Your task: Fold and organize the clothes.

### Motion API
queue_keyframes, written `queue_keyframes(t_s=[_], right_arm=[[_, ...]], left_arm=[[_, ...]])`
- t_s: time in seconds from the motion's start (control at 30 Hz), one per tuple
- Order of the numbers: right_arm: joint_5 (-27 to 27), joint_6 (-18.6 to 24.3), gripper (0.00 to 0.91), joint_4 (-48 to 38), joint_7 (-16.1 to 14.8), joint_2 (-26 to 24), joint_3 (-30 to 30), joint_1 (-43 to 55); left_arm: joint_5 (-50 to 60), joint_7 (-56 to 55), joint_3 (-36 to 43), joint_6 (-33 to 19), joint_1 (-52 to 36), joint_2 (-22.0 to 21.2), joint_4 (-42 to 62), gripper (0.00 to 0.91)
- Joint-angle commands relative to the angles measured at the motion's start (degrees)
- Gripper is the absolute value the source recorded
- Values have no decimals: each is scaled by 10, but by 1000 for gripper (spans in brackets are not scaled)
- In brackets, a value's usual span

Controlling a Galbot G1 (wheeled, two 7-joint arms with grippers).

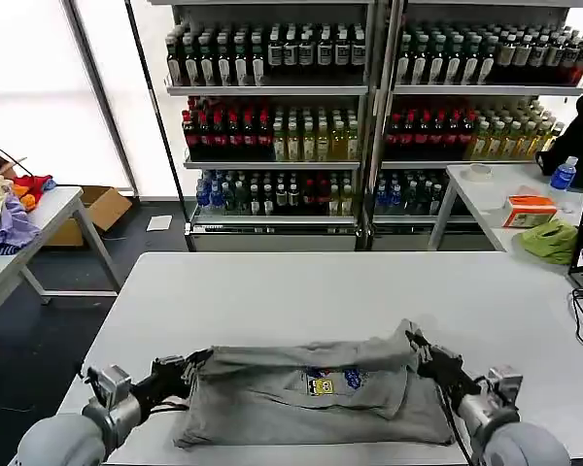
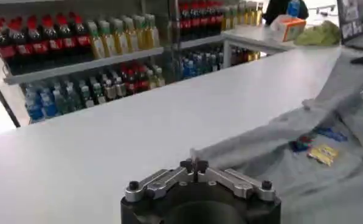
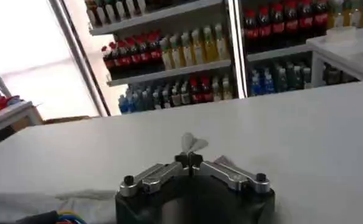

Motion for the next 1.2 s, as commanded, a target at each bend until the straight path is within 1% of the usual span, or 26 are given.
queue_keyframes(t_s=[0.03, 0.2, 0.23, 0.27, 0.3, 0.33, 0.37, 0.4, 0.43, 0.47, 0.53, 0.57, 0.6, 0.63, 0.67, 0.7, 0.73, 0.8, 0.83, 0.9, 0.97, 1.07, 1.2], right_arm=[[-22, 0, 907, 57, 12, 13, 22, -118], [-29, 2, 907, 60, 6, 15, 32, -107], [-30, 12, 907, 60, 0, 15, 42, -105], [-32, 14, 907, 60, -2, 15, 43, -104], [-43, 30, 907, 58, -16, 16, 51, -100], [-53, 65, 907, 55, -26, 17, 63, -97], [-54, 95, 907, 52, -32, 18, 70, -95], [-54, 113, 907, 48, -35, 19, 76, -93], [-51, 155, 907, 43, -44, 20, 86, -91], [-49, 165, 907, 42, -50, 21, 93, -90], [-40, 228, 907, 29, -66, 25, 116, -87], [-40, 257, 907, 22, -75, 27, 123, -85], [-41, 270, 907, 17, -79, 28, 127, -85], [-41, 293, 907, 6, -88, 31, 133, -84], [-40, 299, 907, 3, -89, 32, 133, -84], [-34, 319, 907, -6, -93, 35, 134, -85], [-29, 329, 907, -12, -95, 39, 132, -88], [-28, 335, 907, -19, -92, 45, 125, -94], [-35, 338, 907, -24, -90, 50, 120, -99], [-54, 346, 907, -32, -88, 57, 110, -105], [-65, 347, 907, -36, -81, 62, 100, -111], [-65, 348, 907, -34, -77, 64, 83, -126], [-70, 354, 907, -37, -72, 66, 73, -132]], left_arm=[[86, 4, -25, 1, 133, -12, -41, 907], [96, -9, -33, 2, 134, -23, -47, 907], [96, -11, -43, 2, 131, -26, -48, 907], [95, -14, -52, 2, 129, -28, -49, 907], [92, -18, -67, 0, 128, -31, -51, 907], [89, -24, -82, -1, 128, -35, -54, 907], [85, -29, -99, -2, 128, -39, -59, 907], [82, -34, -110, -4, 128, -42, -61, 907], [75, -45, -123, -7, 131, -47, -69, 907], [68, -51, -133, -8, 132, -51, -72, 907], [46, -75, -151, -9, 138, -65, -89, 907], [38, -92, -149, -11, 139, -74, -97, 907], [36, -103, -144, -13, 140, -81, -99, 907], [35, -126, -130, -25, 143, -100, -106, 907], [35, -140, -116, -32, 144, -114, -108, 907], [35, -166, -96, -39, 144, -132, -108, 907], [36, -187, -70, -46, 145, -156, -105, 907], [36, -243, -32, -64, 141, -178, -94, 907], [44, -273, -14, -68, 139, -200, -88, 907], [49, -310, 27, -66, 141, -218, -85, 907], [76, -320, 64, -66, 143, -229, -85, 907], [84, -335, 108, -54, 135, -237, -88, 907], [84, -338, 131, -40, 121, -243, -85, 907]])
